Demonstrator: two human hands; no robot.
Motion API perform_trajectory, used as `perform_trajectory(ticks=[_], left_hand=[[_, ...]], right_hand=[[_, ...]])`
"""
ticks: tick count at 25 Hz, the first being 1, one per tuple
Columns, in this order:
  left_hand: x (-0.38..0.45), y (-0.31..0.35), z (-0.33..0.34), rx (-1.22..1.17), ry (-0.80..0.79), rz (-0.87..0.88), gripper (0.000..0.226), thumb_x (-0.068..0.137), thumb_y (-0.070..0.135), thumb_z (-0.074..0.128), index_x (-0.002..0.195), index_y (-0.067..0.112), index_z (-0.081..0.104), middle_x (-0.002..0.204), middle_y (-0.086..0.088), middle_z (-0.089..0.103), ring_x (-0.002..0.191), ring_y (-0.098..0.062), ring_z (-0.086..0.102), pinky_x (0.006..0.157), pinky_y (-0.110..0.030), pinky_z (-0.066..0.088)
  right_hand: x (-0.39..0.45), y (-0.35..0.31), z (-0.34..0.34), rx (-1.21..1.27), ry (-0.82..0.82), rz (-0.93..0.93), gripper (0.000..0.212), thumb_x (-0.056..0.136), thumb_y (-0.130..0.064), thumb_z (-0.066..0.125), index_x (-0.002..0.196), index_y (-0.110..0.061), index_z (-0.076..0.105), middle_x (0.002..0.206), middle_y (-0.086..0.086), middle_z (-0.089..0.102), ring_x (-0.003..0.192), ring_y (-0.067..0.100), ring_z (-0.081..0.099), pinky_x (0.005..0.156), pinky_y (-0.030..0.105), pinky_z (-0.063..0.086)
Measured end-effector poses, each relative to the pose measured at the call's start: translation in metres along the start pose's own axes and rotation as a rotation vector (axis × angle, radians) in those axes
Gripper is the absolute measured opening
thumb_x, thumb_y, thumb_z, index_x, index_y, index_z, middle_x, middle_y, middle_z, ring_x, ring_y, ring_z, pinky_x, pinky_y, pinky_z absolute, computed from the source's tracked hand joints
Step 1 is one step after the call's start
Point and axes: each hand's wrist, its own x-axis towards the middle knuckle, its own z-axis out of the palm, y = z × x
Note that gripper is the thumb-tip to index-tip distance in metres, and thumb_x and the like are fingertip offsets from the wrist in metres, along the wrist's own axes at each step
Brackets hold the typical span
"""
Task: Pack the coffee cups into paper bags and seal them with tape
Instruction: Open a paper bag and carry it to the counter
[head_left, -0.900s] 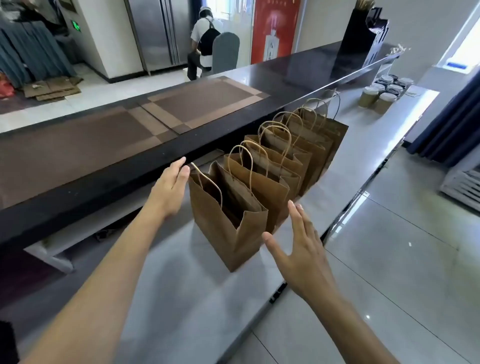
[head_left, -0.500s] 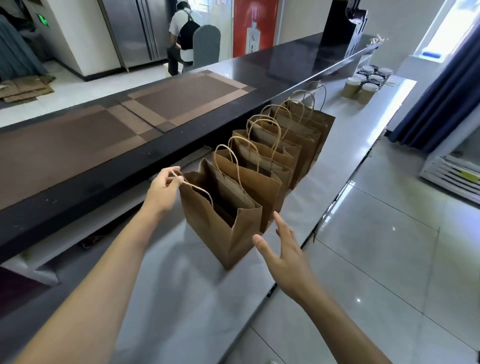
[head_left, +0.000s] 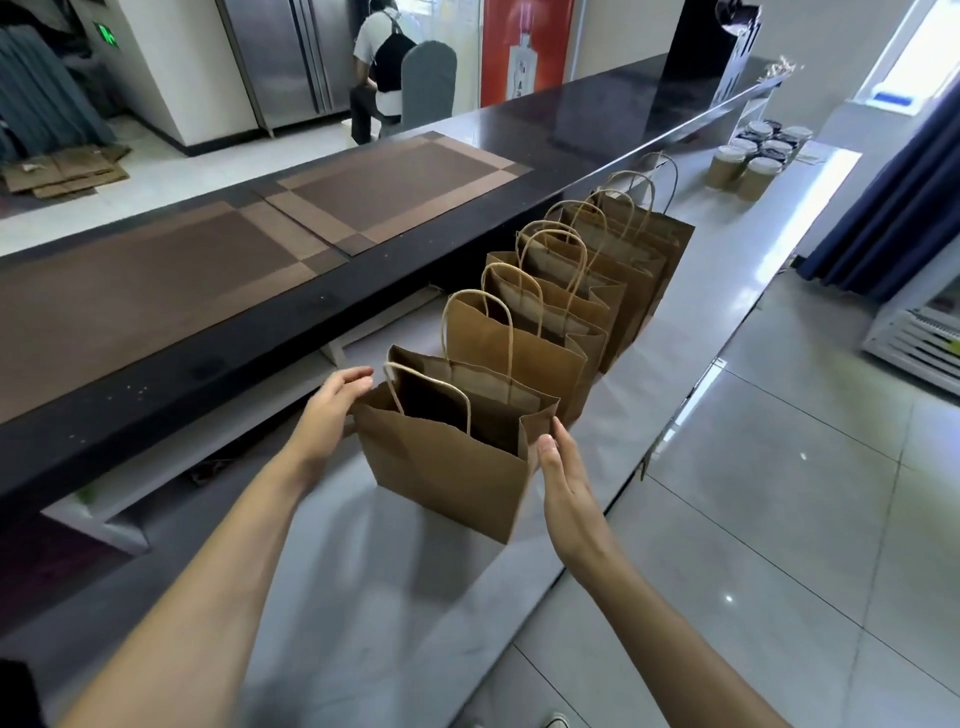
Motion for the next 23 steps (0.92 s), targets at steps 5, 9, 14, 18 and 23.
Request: perform_trajectory(ticks=[5, 9, 14, 18, 23], left_hand=[[-0.007, -0.019, 0.001, -0.169, -0.22, -0.069, 0.068, 0.086, 0.057, 0.046, 0.151, 0.036, 0.045, 0.154, -0.009, 0.049, 0.141, -0.032, 0.045, 0.12, -0.047, 0.028], [-0.017, -0.021, 0.01, -0.231, -0.24, -0.061, 0.058, 0.098, 0.046, 0.037, 0.151, 0.025, 0.047, 0.128, -0.002, 0.069, 0.118, -0.022, 0.062, 0.102, -0.04, 0.042], [-0.029, -0.028, 0.011, -0.266, -0.266, -0.052, 0.059, 0.1, 0.046, 0.035, 0.152, 0.02, 0.045, 0.136, -0.012, 0.065, 0.121, -0.025, 0.062, 0.11, -0.047, 0.039], [-0.048, -0.021, 0.017, -0.274, -0.332, -0.018, 0.062, 0.097, 0.046, 0.034, 0.153, 0.022, 0.043, 0.143, -0.014, 0.059, 0.126, -0.026, 0.058, 0.103, -0.045, 0.04], [-0.077, -0.005, 0.041, -0.305, -0.35, 0.06, 0.062, 0.091, 0.041, 0.035, 0.152, 0.03, 0.044, 0.141, -0.005, 0.062, 0.128, -0.022, 0.059, 0.1, -0.04, 0.043]], right_hand=[[-0.001, 0.003, 0.01, 0.075, 0.035, 0.016, 0.07, 0.099, -0.069, 0.023, 0.161, -0.045, 0.005, 0.163, -0.02, 0.018, 0.143, -0.004, 0.016, 0.119, 0.027, 0.019], [-0.001, 0.011, 0.015, 0.137, 0.033, 0.028, 0.086, 0.073, -0.1, 0.024, 0.15, -0.066, 0.006, 0.169, -0.02, 0.012, 0.156, 0.009, 0.013, 0.127, 0.055, 0.018], [-0.01, 0.014, 0.015, 0.195, 0.019, -0.01, 0.083, 0.074, -0.099, 0.022, 0.15, -0.067, 0.01, 0.161, -0.029, 0.021, 0.155, 0.009, 0.016, 0.125, 0.059, 0.019], [-0.023, 0.009, 0.004, 0.186, 0.022, -0.011, 0.069, 0.086, -0.088, 0.017, 0.151, -0.066, 0.013, 0.146, -0.049, 0.032, 0.154, 0.006, 0.019, 0.124, 0.061, 0.021], [-0.046, 0.006, -0.02, 0.208, 0.089, -0.002, 0.05, 0.092, -0.081, 0.015, 0.142, -0.077, 0.018, 0.147, -0.047, 0.031, 0.155, 0.012, 0.018, 0.123, 0.065, 0.018]])
